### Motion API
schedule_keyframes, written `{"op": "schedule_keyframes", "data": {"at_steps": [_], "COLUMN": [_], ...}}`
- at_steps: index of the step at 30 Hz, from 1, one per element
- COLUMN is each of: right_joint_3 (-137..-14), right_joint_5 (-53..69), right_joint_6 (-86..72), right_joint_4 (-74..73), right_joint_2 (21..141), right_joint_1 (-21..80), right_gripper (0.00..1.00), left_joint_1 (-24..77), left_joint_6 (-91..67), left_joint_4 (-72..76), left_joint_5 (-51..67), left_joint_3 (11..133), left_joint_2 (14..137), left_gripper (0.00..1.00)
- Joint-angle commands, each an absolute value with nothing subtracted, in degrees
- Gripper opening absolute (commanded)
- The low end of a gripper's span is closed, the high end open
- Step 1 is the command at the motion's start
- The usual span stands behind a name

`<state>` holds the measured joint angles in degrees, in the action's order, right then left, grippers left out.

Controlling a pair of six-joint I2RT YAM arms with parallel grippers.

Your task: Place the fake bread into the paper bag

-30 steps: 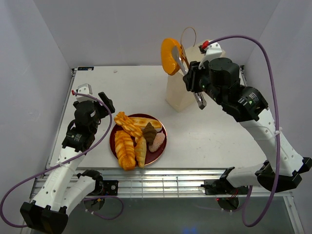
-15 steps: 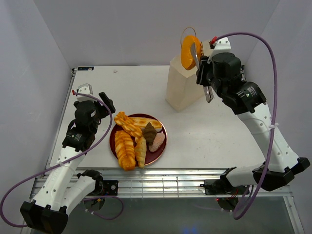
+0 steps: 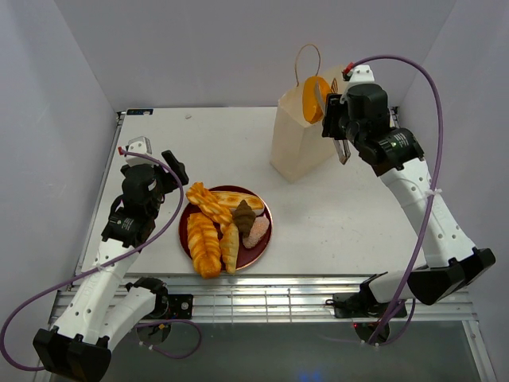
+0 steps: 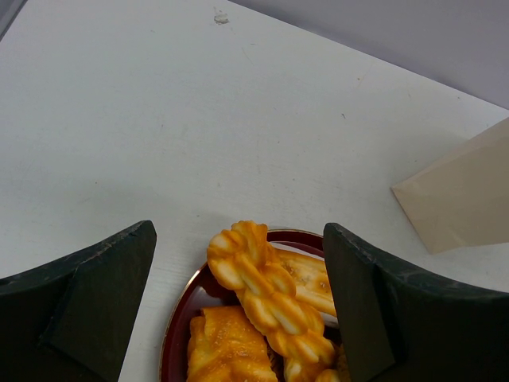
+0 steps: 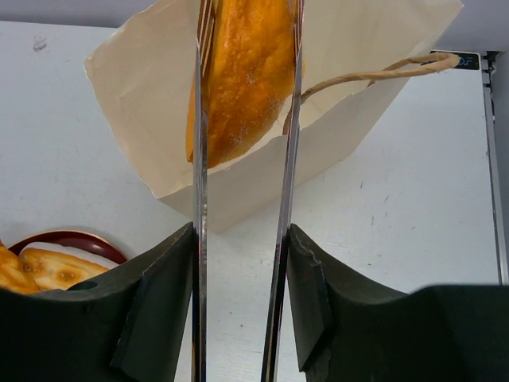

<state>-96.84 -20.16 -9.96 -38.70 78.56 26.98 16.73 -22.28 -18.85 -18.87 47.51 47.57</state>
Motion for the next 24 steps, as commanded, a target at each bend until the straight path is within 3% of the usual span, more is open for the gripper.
{"op": "schedule_keyframes", "data": {"at_steps": [1, 6, 17, 24], "right_joint_3": [-97.03, -97.21, -99.84, -99.94], "right_joint_5": [-17.93, -16.61, -14.16, -6.07], "right_joint_6": [-9.05, -9.14, -8.79, -6.15], "right_joint_4": [-32.70, -32.61, -33.48, -32.88], "right_joint_2": [78.75, 79.36, 80.16, 77.79], "right_joint_1": [26.54, 26.37, 26.10, 26.19], "right_gripper": [0.54, 0.59, 0.62, 0.61], "left_joint_1": [17.05, 16.96, 17.05, 16.96], "left_joint_6": [-21.88, -21.80, -21.71, -21.62], "left_joint_4": [-18.02, -18.02, -18.02, -18.02], "left_joint_5": [-18.37, -17.76, -18.10, -18.28], "left_joint_3": [47.37, 47.46, 47.37, 47.37], "left_joint_2": [47.11, 46.93, 46.76, 46.93], "left_gripper": [0.96, 0.96, 0.96, 0.96]}}
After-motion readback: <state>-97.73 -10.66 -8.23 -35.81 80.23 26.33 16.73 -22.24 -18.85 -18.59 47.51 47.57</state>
